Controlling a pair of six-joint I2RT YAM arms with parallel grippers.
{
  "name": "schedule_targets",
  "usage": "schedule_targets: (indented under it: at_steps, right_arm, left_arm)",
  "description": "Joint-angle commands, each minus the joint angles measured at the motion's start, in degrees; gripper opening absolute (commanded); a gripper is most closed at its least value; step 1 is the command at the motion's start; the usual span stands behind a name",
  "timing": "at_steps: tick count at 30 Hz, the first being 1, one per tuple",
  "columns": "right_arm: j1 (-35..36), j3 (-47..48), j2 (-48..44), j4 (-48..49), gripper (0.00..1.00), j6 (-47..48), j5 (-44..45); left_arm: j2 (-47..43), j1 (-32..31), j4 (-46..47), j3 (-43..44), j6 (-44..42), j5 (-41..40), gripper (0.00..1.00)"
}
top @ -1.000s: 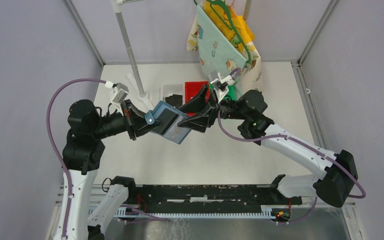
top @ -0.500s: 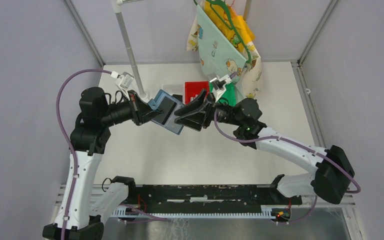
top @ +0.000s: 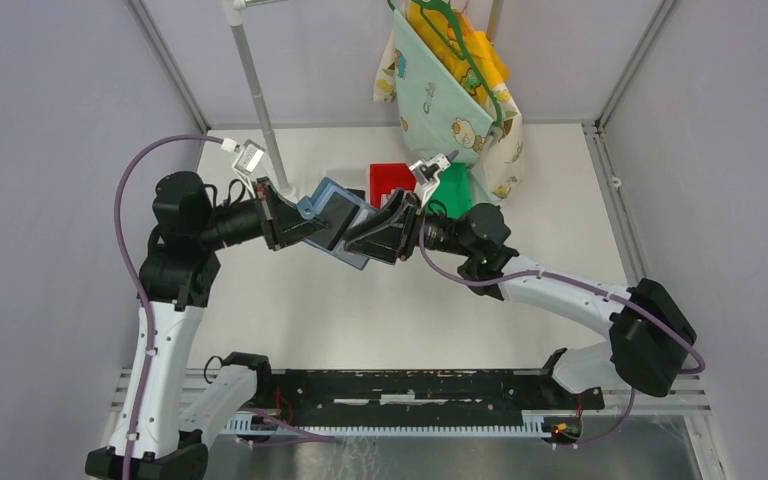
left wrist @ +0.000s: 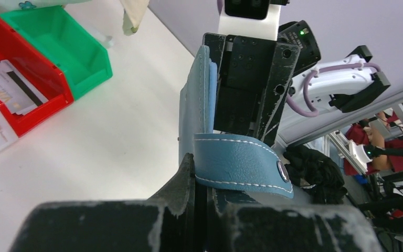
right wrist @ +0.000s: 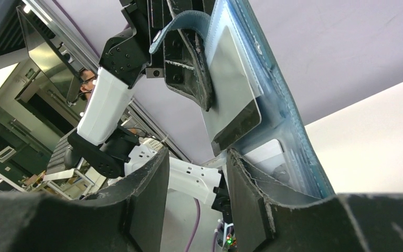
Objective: Take the credit cards out of the card holder
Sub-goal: Remove the credit card from the card holder.
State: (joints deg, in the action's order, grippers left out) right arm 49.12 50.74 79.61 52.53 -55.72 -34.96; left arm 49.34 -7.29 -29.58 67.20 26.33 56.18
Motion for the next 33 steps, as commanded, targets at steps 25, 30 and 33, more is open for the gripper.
schedule_targets:
  at_steps: [25,30,33]
  right_arm:
    - [0.9,4.4,7.3,23.0,0.37,-12.9,6.7]
    - [1.5,5.9,8.3,22.5,0.12,-12.9,6.9]
    - [1.6,4.7,7.9,22.8,0.04,-12.5,6.9]
  left_arm:
    - [-2.8,0.0,11.0,0.6,9.4,14.1,0.02]
    - [-2.7,0.0,9.3,1.2,7.9,14.0,0.05]
    - [-2.5,0.1,9.3,1.8,8.0,14.1,0.12]
